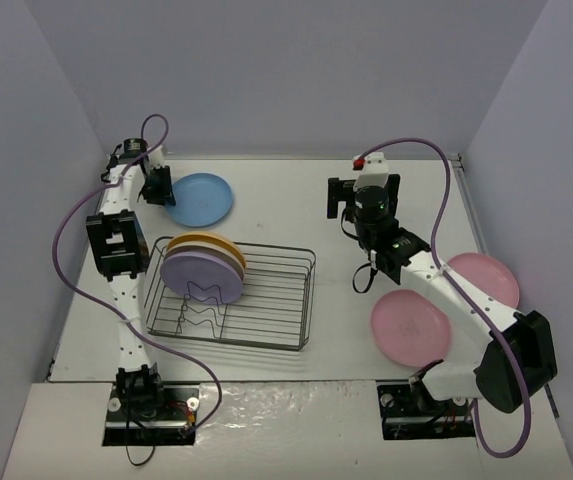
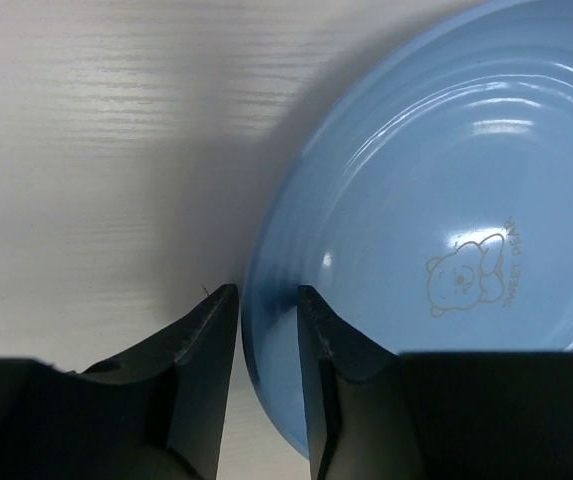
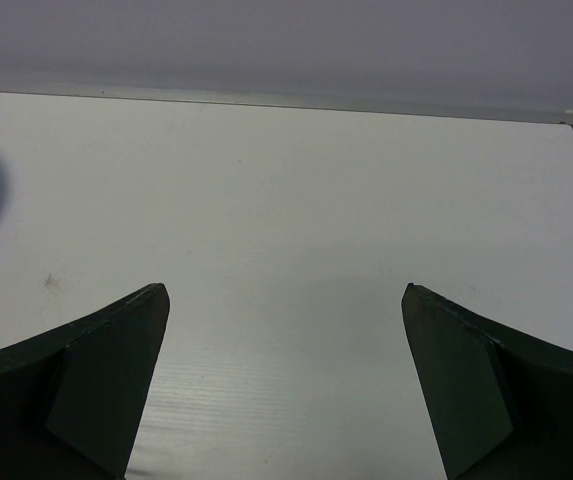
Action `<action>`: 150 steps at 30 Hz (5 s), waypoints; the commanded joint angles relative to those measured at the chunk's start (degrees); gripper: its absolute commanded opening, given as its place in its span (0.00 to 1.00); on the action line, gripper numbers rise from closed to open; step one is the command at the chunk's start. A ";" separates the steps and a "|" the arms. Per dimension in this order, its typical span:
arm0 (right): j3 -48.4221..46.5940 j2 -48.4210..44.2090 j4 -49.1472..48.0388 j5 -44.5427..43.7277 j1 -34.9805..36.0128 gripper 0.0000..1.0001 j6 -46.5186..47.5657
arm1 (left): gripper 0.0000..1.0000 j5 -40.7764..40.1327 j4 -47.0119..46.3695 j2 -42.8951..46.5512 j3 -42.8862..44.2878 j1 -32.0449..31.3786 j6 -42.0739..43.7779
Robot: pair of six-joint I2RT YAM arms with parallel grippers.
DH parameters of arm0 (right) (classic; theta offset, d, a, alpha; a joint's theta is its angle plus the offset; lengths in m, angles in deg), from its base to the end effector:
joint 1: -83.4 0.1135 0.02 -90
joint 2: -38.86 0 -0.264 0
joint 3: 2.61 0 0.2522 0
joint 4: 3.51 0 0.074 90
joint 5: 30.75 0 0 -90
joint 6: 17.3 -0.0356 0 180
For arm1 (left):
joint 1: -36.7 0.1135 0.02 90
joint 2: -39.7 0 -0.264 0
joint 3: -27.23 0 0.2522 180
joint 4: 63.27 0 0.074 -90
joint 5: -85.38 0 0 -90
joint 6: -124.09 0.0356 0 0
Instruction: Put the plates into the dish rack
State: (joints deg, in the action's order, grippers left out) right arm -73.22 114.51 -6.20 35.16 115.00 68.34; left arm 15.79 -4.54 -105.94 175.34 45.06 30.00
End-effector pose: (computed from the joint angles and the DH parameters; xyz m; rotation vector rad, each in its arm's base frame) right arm 0.2735 0.1512 0.3427 -0.0575 1.6092 0.1472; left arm 0.5455 0.0676 0.1841 -0.1360 2.5105 -0.4232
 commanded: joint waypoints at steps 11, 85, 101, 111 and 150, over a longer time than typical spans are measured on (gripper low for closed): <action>2.54 -7.60 -5.01 -0.95 0.37 1.00 3.40 | 0.00 -10.18 -3.48 12.72 -2.87 1.46 -0.38; 5.57 -9.38 -3.28 8.79 0.57 1.00 3.83 | 0.63 -25.61 -16.36 20.96 -35.95 14.27 -46.47; 8.34 -12.10 -4.46 7.56 0.49 1.00 4.17 | 0.00 -21.04 -19.91 19.42 -36.16 13.79 -44.43; 8.24 -10.92 -4.33 6.77 0.57 1.00 6.21 | 0.00 -20.60 -27.95 32.77 -37.70 11.13 -38.11; 8.73 -16.65 -6.69 21.99 0.60 1.00 7.17 | 0.00 16.76 -38.08 94.62 -64.45 -17.85 34.58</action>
State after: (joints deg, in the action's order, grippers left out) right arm -63.13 102.81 -6.89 50.09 115.02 74.34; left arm 25.10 -48.87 -12.83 109.24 27.38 58.22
